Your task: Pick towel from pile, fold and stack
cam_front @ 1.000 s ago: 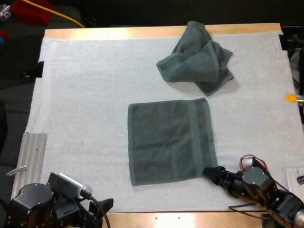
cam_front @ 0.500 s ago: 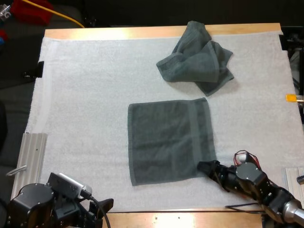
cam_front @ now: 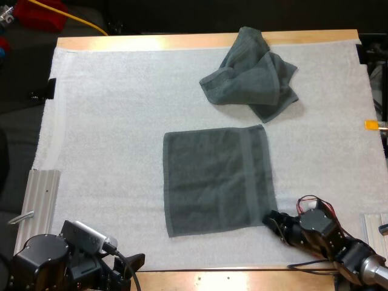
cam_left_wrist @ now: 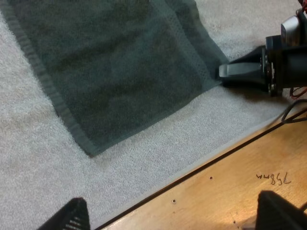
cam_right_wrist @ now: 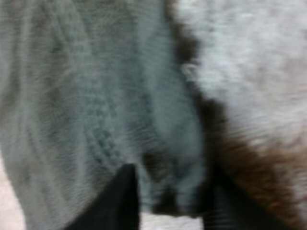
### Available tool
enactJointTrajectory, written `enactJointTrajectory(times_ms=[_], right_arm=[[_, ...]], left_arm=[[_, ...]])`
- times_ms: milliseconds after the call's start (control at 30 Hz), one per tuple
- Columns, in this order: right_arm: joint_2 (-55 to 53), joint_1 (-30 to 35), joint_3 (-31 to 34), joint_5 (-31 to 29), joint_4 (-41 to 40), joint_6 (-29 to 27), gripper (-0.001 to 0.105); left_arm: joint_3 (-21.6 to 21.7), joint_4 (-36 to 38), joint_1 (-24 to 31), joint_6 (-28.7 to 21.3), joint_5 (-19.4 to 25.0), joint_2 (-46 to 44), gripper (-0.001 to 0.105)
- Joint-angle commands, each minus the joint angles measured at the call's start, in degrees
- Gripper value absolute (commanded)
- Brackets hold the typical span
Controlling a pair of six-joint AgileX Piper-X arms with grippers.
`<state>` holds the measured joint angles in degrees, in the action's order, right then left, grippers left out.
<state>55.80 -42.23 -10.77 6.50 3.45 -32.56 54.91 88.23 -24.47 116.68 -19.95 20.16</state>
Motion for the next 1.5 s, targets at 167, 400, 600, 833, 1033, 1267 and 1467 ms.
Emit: enactJointTrajectory(times_ms=[167,400,600,833,1033,1267,1467], right_arm=[[0.5,0.2,0.5,-2.8,-2.1,-2.3,0.001],[0.5,0.2,0.5,-1.8,-2.5,-2.6,0.001],[0.5,0.2,0.5,-1.1,-2.5,-2.8,0.001],[0.5,0.2,0.5,-0.7,-2.5,-2.8,0.001],[0.5,0.2,0.5,-0.7,-2.5,-2.8,0.001],[0.5,0.2,0.5,-0.4,-2.5,-2.8,0.001],[0.5,0.2,0.5,-0.3,-2.5,-2.8,0.001]], left_arm=[[0.3,-0.6,0.0,0.3,-0.4,-0.3,0.068],[-1.3,-9.8,0.0,0.5,1.1,-0.1,0.068],[-8.0,-14.6,0.0,2.2,1.9,3.7,0.068],[-15.8,-22.1,0.0,4.4,2.0,8.3,0.068],[-22.4,-26.2,0.0,6.4,0.8,11.3,0.068],[-30.1,-34.2,0.0,10.9,-4.4,15.0,0.068],[-31.1,-38.8,0.0,12.9,-5.7,20.9,0.068]])
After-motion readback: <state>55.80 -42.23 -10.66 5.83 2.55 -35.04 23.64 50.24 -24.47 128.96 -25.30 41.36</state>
